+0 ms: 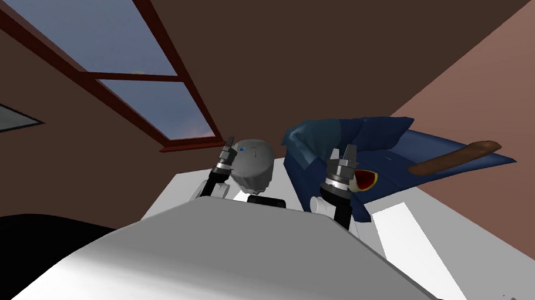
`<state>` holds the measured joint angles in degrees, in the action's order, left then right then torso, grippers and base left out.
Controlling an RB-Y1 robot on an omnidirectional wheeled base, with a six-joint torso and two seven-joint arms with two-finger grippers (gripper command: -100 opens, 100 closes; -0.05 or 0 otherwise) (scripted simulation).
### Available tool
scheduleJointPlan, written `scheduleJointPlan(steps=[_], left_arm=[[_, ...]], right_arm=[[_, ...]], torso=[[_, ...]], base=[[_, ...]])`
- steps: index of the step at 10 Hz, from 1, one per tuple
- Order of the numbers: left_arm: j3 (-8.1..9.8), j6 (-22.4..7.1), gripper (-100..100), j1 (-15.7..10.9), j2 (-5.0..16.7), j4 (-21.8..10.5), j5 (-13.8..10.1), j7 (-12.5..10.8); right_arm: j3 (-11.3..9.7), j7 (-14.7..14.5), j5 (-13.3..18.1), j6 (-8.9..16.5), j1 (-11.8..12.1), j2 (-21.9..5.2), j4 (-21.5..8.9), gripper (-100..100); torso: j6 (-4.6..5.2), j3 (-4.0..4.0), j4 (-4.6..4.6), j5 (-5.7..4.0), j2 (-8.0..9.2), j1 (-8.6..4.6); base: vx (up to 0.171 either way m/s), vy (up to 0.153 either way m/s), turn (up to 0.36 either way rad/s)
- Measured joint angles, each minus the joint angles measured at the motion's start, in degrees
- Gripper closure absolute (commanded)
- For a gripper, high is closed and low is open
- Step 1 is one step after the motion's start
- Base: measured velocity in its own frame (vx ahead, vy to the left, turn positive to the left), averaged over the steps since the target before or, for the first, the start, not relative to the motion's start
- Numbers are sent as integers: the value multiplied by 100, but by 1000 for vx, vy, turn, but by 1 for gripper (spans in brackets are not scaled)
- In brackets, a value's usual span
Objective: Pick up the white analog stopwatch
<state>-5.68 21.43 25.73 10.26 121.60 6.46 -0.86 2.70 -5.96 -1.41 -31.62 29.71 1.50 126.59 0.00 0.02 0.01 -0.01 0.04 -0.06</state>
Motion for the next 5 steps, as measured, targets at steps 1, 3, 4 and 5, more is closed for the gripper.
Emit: scheduleJointPlan(steps=[1,3,4,5], left_arm=[[-26,-114,-100,-82,64,-162,11,36],[-69,-454,-100,-229,239,-437,17,88],[-86,-522,-100,-271,269,-551,23,111],[-125,-629,-100,-305,313,-657,36,144]], right_arm=[[0,0,0,0,0,0,0,0],[0,0,0,0,0,0,0,0],[0,0,0,0,0,0,0,0],[0,0,0,0,0,0,0,0]], torso=[[1,1,0,-1,1,-3],[0,2,1,-2,3,-8],[-2,1,1,-1,1,-4],[0,0,0,-1,-1,-2]], base=[[-19,-34,-144],[-17,-34,-93],[-4,-22,-90],[-6,-36,-181]])
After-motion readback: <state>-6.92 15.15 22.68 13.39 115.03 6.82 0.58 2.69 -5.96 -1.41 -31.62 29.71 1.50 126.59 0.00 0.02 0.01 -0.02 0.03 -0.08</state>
